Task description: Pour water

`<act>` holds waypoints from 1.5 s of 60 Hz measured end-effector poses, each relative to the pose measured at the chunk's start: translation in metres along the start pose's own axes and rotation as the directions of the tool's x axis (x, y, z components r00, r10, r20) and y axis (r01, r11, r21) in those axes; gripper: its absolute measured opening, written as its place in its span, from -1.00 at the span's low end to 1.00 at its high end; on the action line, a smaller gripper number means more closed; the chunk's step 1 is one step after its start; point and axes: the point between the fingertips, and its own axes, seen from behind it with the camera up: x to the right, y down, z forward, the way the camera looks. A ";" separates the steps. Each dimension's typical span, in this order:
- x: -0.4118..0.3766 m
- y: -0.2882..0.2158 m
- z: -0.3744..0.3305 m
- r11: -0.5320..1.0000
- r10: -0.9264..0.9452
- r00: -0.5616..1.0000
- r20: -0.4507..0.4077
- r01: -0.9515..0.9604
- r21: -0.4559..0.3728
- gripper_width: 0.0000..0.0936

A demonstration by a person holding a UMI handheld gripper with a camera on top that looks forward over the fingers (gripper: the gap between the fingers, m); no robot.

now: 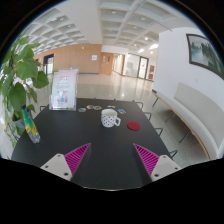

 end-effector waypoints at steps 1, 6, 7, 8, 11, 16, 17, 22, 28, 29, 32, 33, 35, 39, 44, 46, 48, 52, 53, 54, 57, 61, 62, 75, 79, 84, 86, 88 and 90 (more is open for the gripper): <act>-0.006 -0.003 0.006 1.000 0.000 1.000 0.001 0.000 -0.001 0.83; -0.013 0.002 0.005 1.000 -0.009 1.000 0.006 0.009 -0.005 0.83; -0.015 0.003 0.004 1.000 -0.012 1.000 0.006 0.012 -0.005 0.83; -0.017 0.005 0.004 1.000 -0.016 1.000 0.005 0.016 -0.005 0.82; -0.020 0.009 0.000 0.999 -0.031 1.000 0.002 0.031 -0.004 0.82; -0.037 0.025 -0.009 0.999 -0.048 0.999 0.007 0.048 -0.012 0.82; -0.042 0.029 -0.012 0.999 -0.049 0.999 0.012 0.050 -0.016 0.83; -0.074 0.044 -0.025 0.999 -0.046 0.997 0.056 0.047 -0.023 0.83; -0.122 0.053 -0.035 0.998 -0.061 0.993 0.105 0.061 0.004 0.83; -0.131 0.053 -0.036 0.998 -0.065 0.991 0.114 0.064 0.010 0.83; -0.160 0.055 -0.044 0.997 -0.073 0.986 0.149 0.070 0.027 0.83; -0.171 0.055 -0.044 0.997 -0.077 0.984 0.163 0.072 0.034 0.84; -0.195 0.054 -0.045 0.996 -0.084 0.978 0.191 0.077 0.046 0.83; -0.240 0.050 -0.043 0.994 -0.100 0.967 0.234 0.086 0.071 0.83; -0.293 0.036 -0.032 0.992 -0.095 0.957 0.273 0.069 0.104 0.84; -0.313 0.029 -0.024 0.992 -0.089 0.954 0.286 0.059 0.114 0.83; -0.331 0.023 -0.015 0.991 -0.083 0.952 0.294 0.048 0.123 0.83; -0.361 0.009 0.007 0.989 -0.077 0.951 0.298 0.036 0.140 0.83; -0.368 0.005 0.014 0.988 -0.079 0.952 0.296 0.036 0.148 0.83; -0.373 0.001 0.020 0.987 -0.082 0.952 0.294 0.036 0.157 0.83; -0.387 -0.009 0.038 0.982 -0.097 0.955 0.281 0.046 0.182 0.83; -0.401 -0.014 0.062 0.978 -0.109 0.958 0.264 0.056 0.199 0.83; -0.404 -0.015 0.067 0.978 -0.111 0.959 0.262 0.058 0.200 0.83; -0.420 -0.013 0.119 0.977 -0.103 0.968 0.228 0.055 0.207 0.71; -0.418 -0.015 0.124 0.972 -0.108 0.970 0.216 0.057 0.228 0.49; -0.420 -0.018 0.123 0.968 -0.104 0.967 0.234 0.044 0.247 0.19; -0.421 -0.018 0.122 0.968 -0.104 0.964 0.244 0.041 0.248 0.13; -0.421 -0.018 0.122 0.967 -0.105 0.962 0.250 0.041 0.250 0.09; -0.421 -0.019 0.122 0.967 -0.105 0.961 0.255 0.039 0.252 0.04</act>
